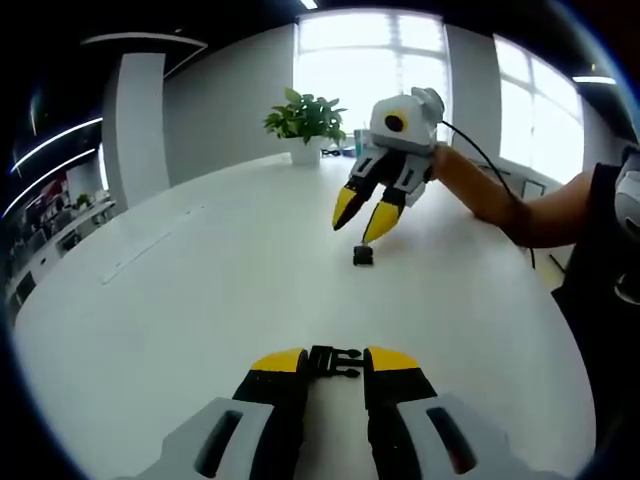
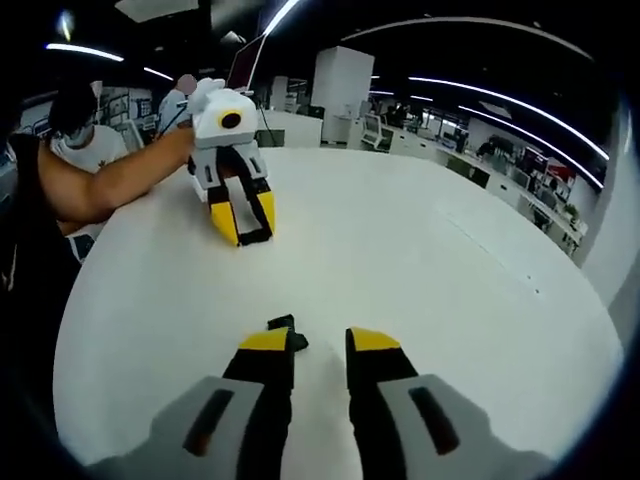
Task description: Snap the two parts of the plastic buckle together until the buckle closes and remains connected.
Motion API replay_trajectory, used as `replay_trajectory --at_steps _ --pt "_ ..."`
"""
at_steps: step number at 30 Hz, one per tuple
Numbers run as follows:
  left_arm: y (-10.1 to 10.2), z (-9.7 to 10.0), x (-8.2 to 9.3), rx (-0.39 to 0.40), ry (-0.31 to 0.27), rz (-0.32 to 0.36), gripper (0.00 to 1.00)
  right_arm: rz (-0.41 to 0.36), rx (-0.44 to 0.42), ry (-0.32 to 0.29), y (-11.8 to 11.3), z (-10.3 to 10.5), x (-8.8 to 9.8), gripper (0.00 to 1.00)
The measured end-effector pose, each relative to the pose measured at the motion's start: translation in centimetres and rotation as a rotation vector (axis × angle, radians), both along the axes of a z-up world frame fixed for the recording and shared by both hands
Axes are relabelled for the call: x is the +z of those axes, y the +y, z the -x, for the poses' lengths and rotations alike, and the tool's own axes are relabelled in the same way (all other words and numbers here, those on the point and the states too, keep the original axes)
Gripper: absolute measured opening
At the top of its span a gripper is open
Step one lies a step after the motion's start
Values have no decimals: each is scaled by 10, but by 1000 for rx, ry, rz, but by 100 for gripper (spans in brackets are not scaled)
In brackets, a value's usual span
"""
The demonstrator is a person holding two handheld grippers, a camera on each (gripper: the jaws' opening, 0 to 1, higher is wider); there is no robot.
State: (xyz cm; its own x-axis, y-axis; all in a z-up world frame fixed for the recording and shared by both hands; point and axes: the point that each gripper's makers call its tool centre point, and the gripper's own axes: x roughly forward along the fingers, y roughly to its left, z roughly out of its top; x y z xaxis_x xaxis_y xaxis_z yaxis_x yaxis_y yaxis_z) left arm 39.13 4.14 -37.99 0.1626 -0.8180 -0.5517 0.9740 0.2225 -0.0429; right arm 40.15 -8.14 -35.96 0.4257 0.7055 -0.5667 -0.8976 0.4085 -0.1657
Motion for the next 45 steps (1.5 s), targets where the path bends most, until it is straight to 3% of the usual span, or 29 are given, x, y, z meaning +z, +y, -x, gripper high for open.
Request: replay_trajectory --at_steps 10,14,17,23,45 --pt "0 0 0 -2 1 0 21 6 -22 -9 -3 -6 -3 20" --pt "0 0 0 -2 1 0 21 -5 -39 -51 -2 -11 1 22" --pt "0 0 0 -3 0 0 21 -32 28 -20 10 3 2 24" --pt "0 -1 0 -3 2 2 21 23 57 -27 9 7 -5 25" --pt "-1 0 0 -9 -3 -4 21 48 -40 -86 -10 -17 -2 25"
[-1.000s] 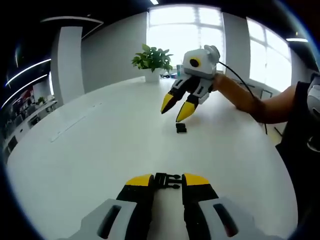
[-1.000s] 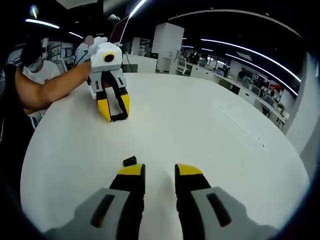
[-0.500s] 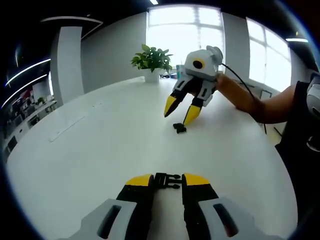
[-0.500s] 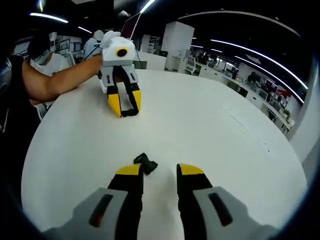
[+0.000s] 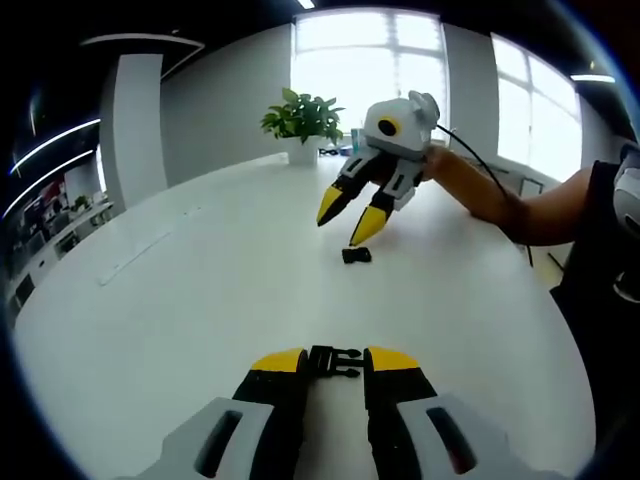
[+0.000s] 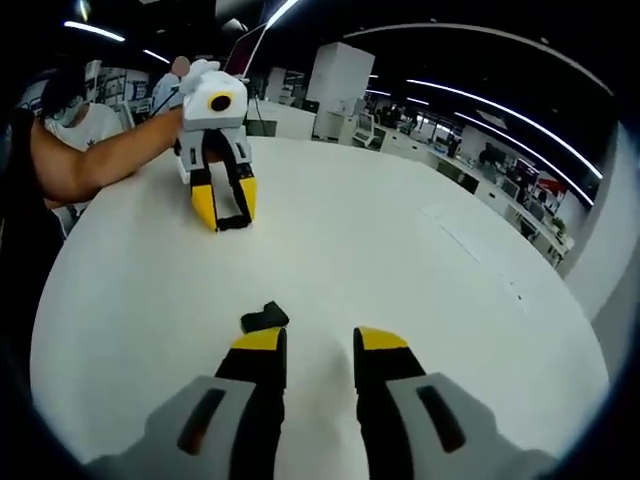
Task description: Snap the two parts of the plastic buckle together until the buckle closes and remains connected.
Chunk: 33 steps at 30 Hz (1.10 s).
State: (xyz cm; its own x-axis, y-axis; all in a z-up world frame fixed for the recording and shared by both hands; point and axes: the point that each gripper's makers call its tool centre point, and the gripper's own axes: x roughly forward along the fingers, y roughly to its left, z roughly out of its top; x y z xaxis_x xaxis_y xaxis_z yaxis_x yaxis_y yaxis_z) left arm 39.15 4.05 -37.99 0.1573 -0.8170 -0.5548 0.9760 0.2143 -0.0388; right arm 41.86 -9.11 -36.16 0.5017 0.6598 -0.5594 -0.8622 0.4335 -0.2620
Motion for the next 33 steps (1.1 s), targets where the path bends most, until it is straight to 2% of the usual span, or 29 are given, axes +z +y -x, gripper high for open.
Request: replay_trajectory --at_steps 3,4,5,7,10,13,33 --pt "0 0 0 0 -1 -1 21 -34 -1 -5 2 0 8 25" --pt "0 0 0 0 -1 0 21 -91 18 36 10 7 11 29" --pt "0 0 0 0 0 0 21 -117 31 65 15 12 12 33" --pt "0 0 0 0 0 0 21 -123 44 59 22 14 13 39" --pt "0 1 0 0 1 1 21 -74 63 87 28 20 0 40" --pt "1 0 0 1 1 1 21 -51 60 87 28 18 -6 39" --pt "0 3 0 -2 -1 -1 21 -49 0 76 10 6 -3 36"
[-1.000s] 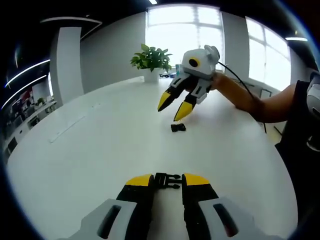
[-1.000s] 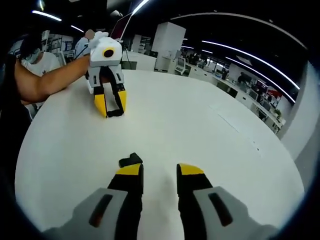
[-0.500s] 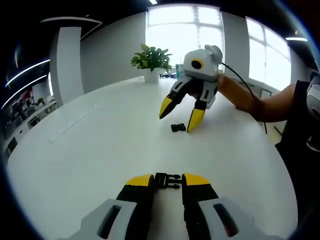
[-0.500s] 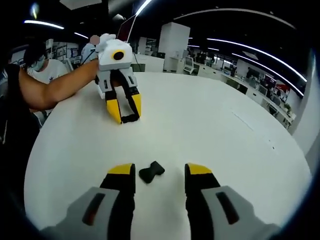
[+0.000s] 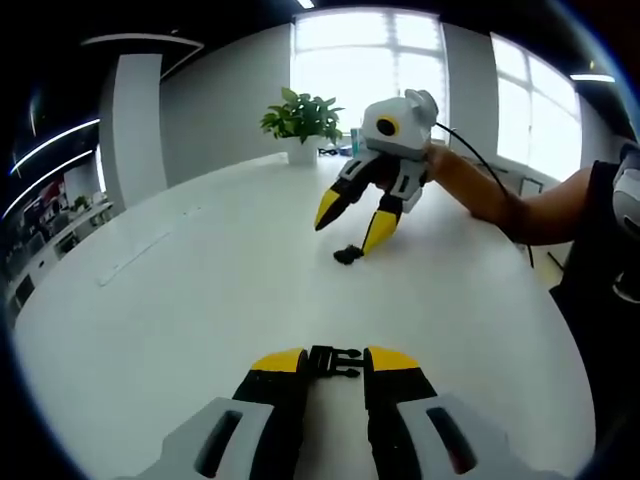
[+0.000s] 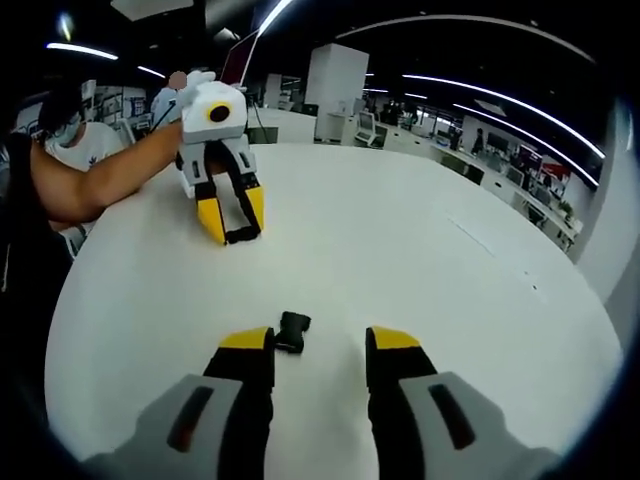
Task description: Snap the two parts of the plastic buckle together until the buckle closes and remains connected.
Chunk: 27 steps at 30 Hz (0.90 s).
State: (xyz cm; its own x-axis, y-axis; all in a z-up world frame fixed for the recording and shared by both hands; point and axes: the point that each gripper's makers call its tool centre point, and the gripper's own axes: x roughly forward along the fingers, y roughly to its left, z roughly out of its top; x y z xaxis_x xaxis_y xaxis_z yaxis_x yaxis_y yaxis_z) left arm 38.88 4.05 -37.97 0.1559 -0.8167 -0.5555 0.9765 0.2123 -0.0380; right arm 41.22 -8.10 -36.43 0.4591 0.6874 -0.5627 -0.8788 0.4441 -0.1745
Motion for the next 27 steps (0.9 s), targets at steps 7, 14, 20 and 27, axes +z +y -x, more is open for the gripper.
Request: replay_trajectory --at_steps 7,14,20,27 --pt "0 1 0 0 0 0 21 -4 3 4 -1 1 0 35" --pt "0 1 0 -1 0 -1 21 1 -5 4 -3 -1 -1 35" --pt "0 1 0 -1 -2 -2 21 -4 25 -4 -2 3 -1 35" --pt "0 0 0 -3 -3 -4 21 -15 70 8 4 9 -3 31"
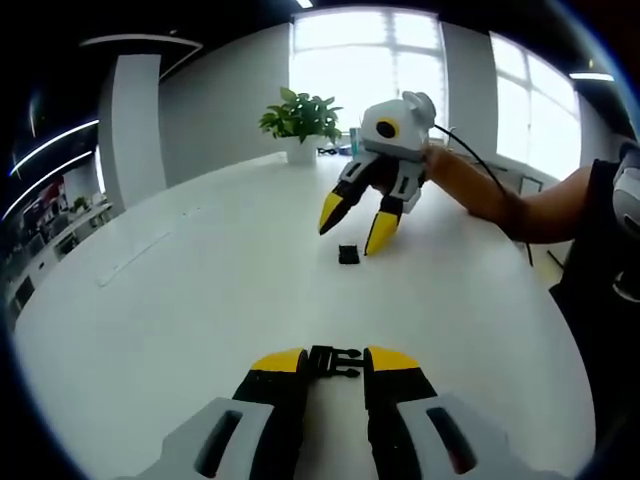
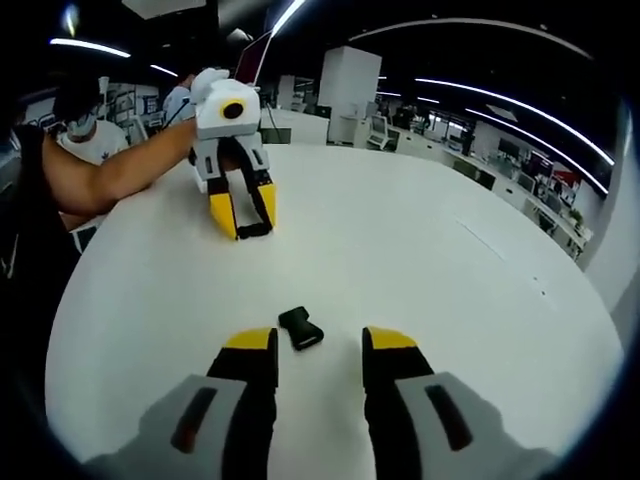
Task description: Snap the two parts of the plastic buckle together until the buckle closes and remains connected.
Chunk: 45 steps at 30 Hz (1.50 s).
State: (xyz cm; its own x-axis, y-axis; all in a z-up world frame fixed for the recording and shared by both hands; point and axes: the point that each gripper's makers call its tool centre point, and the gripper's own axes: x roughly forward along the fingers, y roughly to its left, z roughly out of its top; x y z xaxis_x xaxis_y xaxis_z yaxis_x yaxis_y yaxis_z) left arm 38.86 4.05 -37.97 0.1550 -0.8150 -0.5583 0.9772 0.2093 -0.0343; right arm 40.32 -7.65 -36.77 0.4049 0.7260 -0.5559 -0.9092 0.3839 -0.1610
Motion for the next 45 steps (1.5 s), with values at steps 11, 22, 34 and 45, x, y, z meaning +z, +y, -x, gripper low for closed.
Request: replay_trajectory --at_steps 11,22,34,45 --pt "0 -1 0 -3 0 1 21 -2 35 33 4 8 -3 21" --pt "0 7 0 -41 17 7 22 -13 34 26 3 7 0 22" --pt "4 38 10 -192 -31 5 45 -17 32 28 2 6 0 22" --pt "16 50 42 -445 -143 -69 50 -16 38 23 5 8 1 22"
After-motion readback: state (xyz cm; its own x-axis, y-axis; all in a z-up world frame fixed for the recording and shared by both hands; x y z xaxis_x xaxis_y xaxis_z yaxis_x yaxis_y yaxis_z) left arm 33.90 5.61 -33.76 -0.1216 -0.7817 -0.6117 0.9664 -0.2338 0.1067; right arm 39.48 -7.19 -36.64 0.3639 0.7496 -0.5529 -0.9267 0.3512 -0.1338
